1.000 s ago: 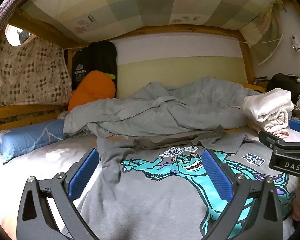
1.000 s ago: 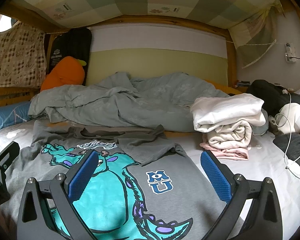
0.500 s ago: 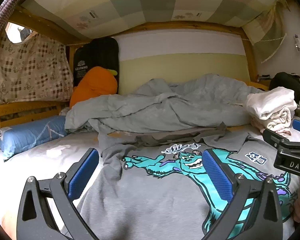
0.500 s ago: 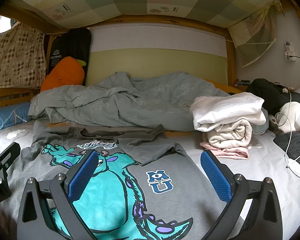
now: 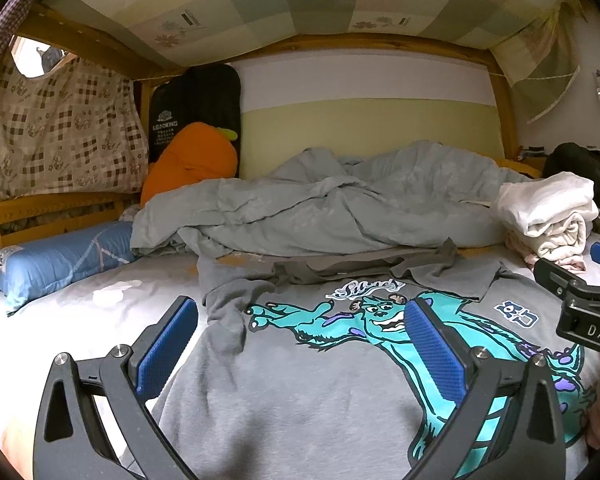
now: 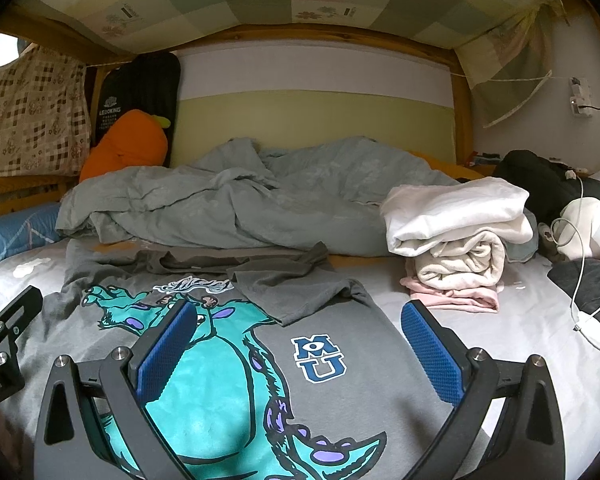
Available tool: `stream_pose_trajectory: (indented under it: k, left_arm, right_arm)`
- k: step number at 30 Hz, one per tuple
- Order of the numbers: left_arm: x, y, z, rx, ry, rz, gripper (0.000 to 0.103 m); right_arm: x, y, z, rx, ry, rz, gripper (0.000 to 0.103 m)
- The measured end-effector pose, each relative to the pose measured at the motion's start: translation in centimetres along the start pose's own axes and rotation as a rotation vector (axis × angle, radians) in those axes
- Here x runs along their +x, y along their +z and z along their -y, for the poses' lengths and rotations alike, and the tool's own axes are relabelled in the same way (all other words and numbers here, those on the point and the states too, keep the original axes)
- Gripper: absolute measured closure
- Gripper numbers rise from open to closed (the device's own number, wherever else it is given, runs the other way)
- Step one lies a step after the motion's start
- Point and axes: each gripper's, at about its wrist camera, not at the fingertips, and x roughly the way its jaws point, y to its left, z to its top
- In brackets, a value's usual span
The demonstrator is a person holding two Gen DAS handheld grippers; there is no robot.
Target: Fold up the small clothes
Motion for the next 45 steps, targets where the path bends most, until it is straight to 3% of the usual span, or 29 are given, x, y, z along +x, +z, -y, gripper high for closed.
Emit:
stream_pose_trajectory:
  k: [8,37,41,45]
  left_arm:
    - [0.5,0.0,-0.3,-0.016,-0.011,-0.034,0.001]
    - [0.1,0.0,-0.2,-0.012,0.028,-0.014,0.001]
    - [-1.3,0.6,-0.7,-0.019,0.025,0.018,0.001]
    - [-5.6,3.6,-2.3,-0.046,-0.01,0.109,0.001]
  right_arm:
    - [0.1,-0.1,0.0,0.001,0.002,-0.012,0.0]
    - [0.6,-0.2,0.3,0.008,0.016,-0.038,0.0]
    - [0.0,-0.1,0.6,0.023,-0.003,-0.043,0.0]
    - [-3.2,1.4,1.9,-0.001,0.014,-0.013,0.0]
